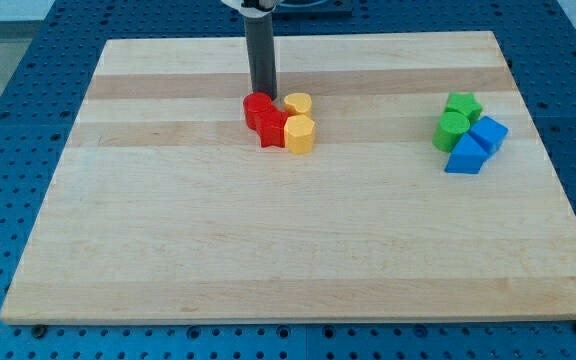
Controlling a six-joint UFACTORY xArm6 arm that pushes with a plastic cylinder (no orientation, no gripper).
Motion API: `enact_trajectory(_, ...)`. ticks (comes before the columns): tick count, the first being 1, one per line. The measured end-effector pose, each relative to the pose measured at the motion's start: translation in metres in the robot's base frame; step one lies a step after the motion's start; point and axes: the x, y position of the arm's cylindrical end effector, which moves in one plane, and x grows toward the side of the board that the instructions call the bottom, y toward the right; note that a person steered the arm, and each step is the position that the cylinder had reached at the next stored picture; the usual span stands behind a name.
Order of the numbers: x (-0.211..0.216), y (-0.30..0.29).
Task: Slightly push the red blocks and yellow hexagon towards the left side of the board
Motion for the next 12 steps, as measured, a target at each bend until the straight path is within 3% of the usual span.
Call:
enact_trajectory(1,-0.032,0.022)
enact_trajectory(2,-0.033,0.082)
enact_trajectory(3,0.014,0.120)
enact_trajectory(4,0.060,0.112)
enact_trajectory(6,0.065,0.077)
enact_trajectory(8,0.112,0.076)
enact_trajectory(12,0.113,0.055)
